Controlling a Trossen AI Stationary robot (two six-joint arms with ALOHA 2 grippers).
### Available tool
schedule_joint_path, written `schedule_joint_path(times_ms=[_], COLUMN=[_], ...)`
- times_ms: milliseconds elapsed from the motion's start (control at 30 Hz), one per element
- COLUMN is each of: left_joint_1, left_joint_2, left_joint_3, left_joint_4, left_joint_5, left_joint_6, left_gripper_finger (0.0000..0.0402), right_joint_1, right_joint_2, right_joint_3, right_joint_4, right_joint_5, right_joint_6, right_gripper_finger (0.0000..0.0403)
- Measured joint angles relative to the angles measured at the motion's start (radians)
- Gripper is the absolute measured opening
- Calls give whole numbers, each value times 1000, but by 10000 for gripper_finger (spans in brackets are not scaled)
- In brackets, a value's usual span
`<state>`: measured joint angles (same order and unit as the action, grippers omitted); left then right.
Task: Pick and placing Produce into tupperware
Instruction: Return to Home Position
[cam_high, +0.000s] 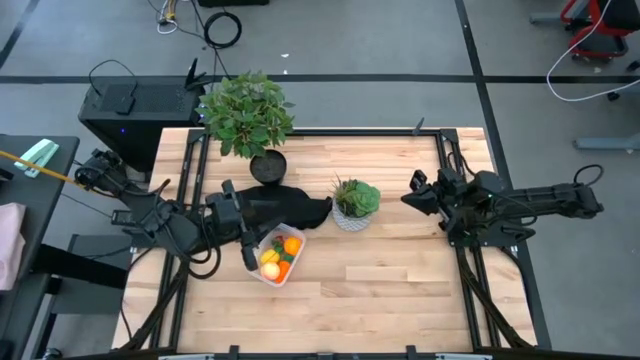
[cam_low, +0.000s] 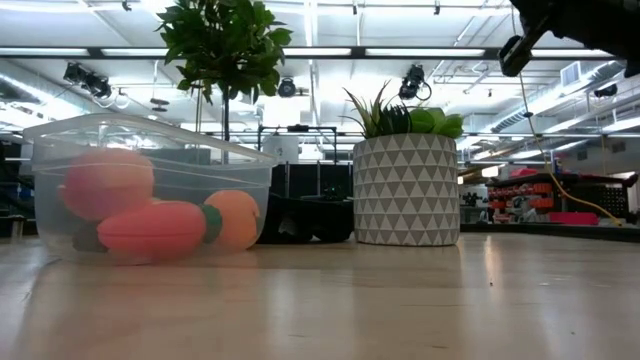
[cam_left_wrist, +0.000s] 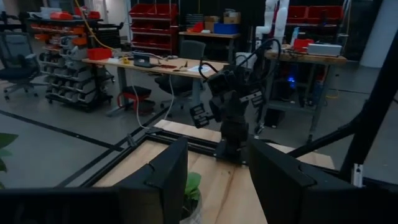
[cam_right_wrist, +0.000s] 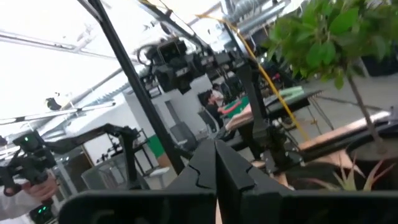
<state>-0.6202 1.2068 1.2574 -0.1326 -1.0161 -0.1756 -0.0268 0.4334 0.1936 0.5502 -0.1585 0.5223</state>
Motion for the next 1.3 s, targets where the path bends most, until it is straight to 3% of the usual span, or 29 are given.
schedule_joint_path(times_ms=[700, 1300], left_joint_1=[-1, -1], left_joint_2=[0, 0], left_joint_3=[0, 0], left_joint_4=[1, 2], left_joint_5=[1, 1], left_joint_6=[-23, -44], left_gripper_finger=[172, 172], right_joint_1=[-19, -18], right_joint_2=[-294, -297], right_joint_3=[-185, -186], right_joint_4=[-3, -358], right_joint_5=[45, 32], right_joint_6=[10, -423], right_gripper_finger=[0, 0])
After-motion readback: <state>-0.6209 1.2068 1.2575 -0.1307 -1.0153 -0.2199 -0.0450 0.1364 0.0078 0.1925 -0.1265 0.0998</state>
